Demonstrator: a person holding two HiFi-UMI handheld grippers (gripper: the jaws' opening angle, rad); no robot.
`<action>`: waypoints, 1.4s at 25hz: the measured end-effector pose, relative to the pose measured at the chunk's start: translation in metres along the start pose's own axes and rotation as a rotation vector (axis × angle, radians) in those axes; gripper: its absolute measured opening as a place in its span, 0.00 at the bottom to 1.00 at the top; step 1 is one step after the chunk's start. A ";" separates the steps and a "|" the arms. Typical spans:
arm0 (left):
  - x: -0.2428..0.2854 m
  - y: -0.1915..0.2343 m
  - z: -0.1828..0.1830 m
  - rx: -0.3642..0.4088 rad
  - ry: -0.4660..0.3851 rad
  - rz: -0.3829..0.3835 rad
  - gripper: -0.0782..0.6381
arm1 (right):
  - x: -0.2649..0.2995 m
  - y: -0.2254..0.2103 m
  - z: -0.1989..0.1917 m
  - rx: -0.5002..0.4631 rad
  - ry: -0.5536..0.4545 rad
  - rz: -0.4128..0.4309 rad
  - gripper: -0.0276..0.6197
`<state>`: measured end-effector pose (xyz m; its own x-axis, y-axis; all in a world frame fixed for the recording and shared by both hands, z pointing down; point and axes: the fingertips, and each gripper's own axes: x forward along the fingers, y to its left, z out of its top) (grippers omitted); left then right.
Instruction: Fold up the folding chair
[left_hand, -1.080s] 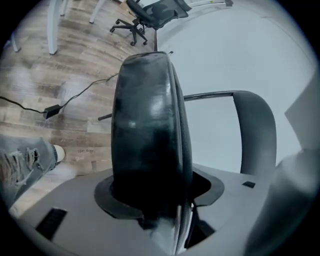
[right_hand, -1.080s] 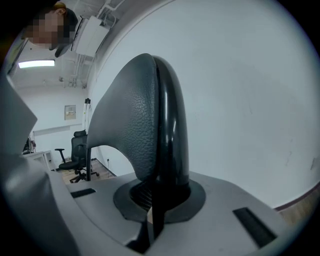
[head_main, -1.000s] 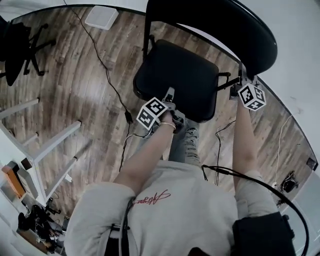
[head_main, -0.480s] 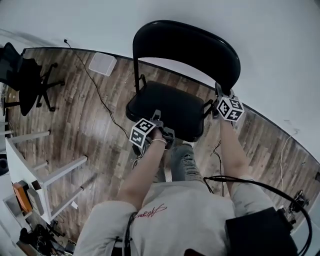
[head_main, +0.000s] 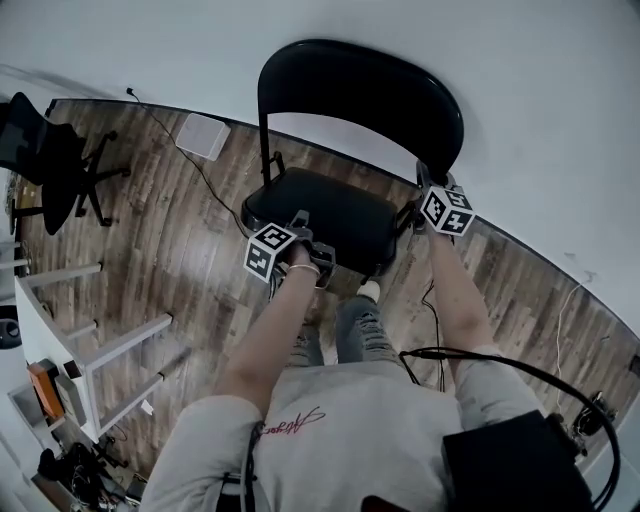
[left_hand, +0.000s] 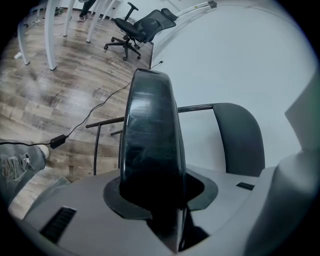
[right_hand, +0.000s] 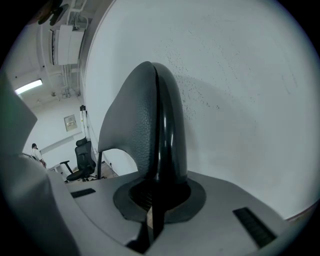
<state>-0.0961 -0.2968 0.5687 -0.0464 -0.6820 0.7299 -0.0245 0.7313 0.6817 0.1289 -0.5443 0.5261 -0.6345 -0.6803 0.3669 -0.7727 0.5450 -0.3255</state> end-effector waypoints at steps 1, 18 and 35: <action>0.002 -0.008 -0.001 0.001 -0.001 -0.009 0.35 | -0.001 0.000 0.003 -0.003 -0.005 0.006 0.06; 0.097 -0.139 0.000 0.097 -0.035 0.252 0.31 | 0.012 0.004 0.037 -0.121 0.022 0.131 0.07; 0.153 -0.180 -0.001 0.211 -0.032 0.405 0.34 | 0.021 -0.001 0.050 -0.165 0.050 0.094 0.07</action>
<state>-0.0976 -0.5331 0.5581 -0.1247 -0.3419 0.9314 -0.2004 0.9281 0.3138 0.1179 -0.5837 0.4903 -0.7009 -0.6001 0.3855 -0.7007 0.6805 -0.2145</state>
